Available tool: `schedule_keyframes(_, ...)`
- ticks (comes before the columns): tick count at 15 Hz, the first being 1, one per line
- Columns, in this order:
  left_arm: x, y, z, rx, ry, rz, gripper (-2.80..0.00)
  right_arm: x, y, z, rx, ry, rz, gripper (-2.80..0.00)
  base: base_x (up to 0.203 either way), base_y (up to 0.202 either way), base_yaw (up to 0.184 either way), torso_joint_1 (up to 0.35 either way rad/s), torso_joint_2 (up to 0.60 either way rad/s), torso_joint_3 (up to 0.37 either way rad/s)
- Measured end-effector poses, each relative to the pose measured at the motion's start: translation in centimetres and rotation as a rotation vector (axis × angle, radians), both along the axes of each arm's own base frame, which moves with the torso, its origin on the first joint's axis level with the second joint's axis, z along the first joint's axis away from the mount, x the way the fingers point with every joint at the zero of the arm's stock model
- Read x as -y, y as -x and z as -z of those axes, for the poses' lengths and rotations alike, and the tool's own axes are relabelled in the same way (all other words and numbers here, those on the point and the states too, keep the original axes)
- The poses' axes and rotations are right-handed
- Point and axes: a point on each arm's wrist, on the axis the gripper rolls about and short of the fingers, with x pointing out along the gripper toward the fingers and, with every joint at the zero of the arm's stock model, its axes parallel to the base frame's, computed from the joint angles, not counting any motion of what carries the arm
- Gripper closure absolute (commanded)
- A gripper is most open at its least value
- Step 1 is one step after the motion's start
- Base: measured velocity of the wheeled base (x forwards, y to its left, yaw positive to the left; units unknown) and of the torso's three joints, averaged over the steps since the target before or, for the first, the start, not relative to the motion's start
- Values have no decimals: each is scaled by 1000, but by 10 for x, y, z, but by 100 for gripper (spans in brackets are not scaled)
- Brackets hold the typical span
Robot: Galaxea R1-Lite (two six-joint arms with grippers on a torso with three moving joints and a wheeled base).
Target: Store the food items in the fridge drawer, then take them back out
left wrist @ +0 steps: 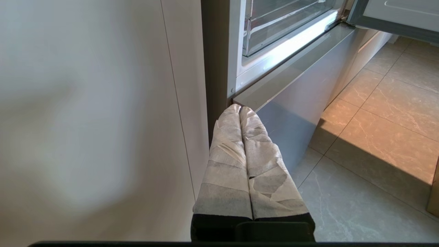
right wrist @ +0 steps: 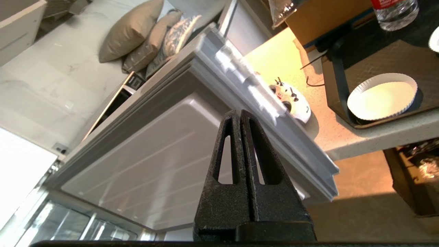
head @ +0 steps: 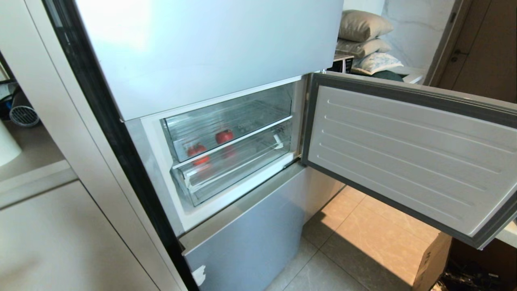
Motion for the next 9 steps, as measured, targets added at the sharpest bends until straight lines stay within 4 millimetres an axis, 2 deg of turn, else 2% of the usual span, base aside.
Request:
schedule_keyframes(5,0,0,0,0,0,0,0,92,-32,-2,5,-130,-14,0,0,0,0,0,0,0)
schedule_keyframes(9,0,0,0,0,0,0,0,148,-59,7,-5,-187,-36,0,0,0,0,0,0,0)
